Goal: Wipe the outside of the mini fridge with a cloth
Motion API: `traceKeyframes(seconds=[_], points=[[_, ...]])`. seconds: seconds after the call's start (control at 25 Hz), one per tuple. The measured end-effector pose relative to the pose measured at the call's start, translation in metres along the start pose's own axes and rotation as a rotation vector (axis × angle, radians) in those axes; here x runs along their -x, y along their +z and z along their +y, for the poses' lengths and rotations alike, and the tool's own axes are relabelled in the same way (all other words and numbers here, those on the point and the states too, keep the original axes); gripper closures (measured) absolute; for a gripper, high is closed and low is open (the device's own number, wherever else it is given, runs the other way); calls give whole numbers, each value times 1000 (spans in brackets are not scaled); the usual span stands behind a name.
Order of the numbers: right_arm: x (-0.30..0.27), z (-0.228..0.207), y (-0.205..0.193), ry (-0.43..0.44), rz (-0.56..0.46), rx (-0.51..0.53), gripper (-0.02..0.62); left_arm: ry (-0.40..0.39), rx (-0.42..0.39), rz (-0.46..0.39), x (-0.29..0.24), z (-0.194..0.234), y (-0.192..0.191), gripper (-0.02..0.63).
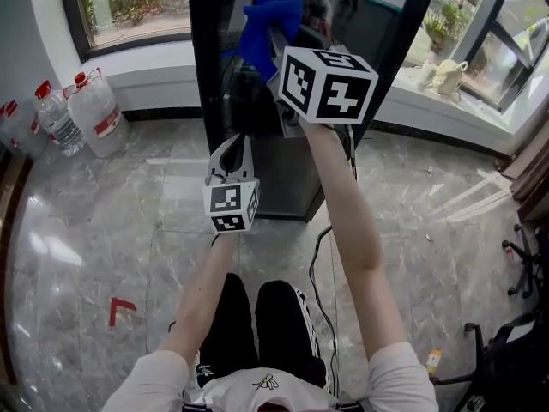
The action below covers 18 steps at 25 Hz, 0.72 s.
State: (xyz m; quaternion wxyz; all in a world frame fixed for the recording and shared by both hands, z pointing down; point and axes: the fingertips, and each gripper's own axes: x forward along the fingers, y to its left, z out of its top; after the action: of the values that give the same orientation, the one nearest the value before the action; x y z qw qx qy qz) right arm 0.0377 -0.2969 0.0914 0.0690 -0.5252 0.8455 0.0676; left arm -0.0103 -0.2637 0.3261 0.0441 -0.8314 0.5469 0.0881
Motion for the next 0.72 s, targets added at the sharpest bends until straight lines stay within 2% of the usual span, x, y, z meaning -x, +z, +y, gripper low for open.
traceKeyframes(seconds=[0.12, 0.36, 0.72], points=[[12, -18, 1, -24, 8, 15, 514, -23, 9, 5, -2, -11, -4, 603], [46, -72, 11, -149, 4, 37, 514, -70, 27, 12, -5, -27, -11, 603], [91, -136, 20, -286, 17, 50, 514, -119, 31, 24, -4, -47, -20, 603]])
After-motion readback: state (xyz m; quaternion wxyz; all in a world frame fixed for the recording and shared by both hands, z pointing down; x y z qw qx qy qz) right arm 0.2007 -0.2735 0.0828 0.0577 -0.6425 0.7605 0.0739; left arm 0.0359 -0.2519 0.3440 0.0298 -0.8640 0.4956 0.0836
